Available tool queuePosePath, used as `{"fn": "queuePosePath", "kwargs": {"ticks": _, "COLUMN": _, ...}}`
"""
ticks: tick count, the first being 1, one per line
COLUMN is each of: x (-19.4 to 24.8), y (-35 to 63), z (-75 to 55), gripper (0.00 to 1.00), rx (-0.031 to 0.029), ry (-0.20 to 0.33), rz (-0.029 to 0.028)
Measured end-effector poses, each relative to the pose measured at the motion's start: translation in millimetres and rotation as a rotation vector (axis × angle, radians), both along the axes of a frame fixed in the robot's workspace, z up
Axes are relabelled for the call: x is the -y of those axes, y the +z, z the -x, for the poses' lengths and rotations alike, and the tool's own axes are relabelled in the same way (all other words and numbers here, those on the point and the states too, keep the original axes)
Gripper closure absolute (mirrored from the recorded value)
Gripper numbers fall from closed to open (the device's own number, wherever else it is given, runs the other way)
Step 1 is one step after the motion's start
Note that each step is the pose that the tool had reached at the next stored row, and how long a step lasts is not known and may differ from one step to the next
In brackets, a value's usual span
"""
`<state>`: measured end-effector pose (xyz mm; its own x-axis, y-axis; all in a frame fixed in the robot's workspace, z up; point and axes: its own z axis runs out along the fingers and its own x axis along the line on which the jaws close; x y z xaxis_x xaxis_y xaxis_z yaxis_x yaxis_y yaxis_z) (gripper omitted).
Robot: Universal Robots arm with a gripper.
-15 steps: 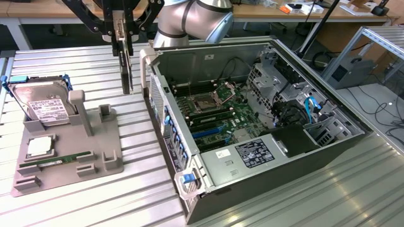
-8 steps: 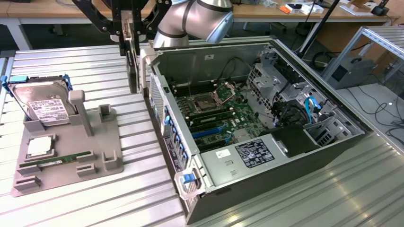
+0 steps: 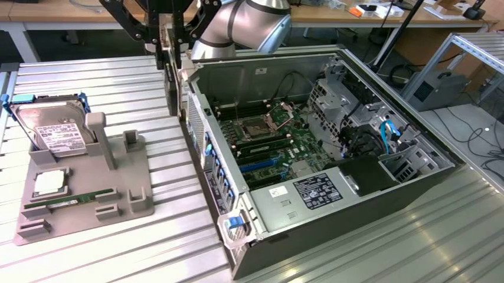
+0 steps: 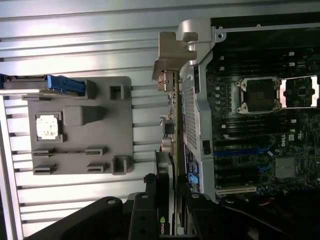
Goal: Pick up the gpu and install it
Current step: 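Pick up the gpu and move the gpu toward the slot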
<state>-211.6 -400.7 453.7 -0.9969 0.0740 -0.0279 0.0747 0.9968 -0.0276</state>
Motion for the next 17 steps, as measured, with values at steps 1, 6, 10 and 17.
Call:
{"fn": "queuePosePath", "kwargs": {"ticks": 1, "x": 0.0, "y": 0.0, "z": -1.1, "gripper": 0.73, "rx": 0.0000, "ry": 0.000, "rz": 0.0004}}
{"fn": "queuePosePath", "kwargs": {"ticks": 6, "x": 0.0, "y": -0.5, "z": -9.6, "gripper": 0.73, "rx": 0.0000, "ry": 0.000, "rz": 0.0025}}
{"fn": "queuePosePath", "kwargs": {"ticks": 10, "x": 0.0, "y": -0.9, "z": -14.9, "gripper": 0.73, "rx": 0.0000, "ry": 0.000, "rz": 0.0039}}
{"fn": "queuePosePath", "kwargs": {"ticks": 17, "x": 0.0, "y": -1.6, "z": -25.3, "gripper": 0.73, "rx": 0.0000, "ry": 0.000, "rz": 0.0067}}
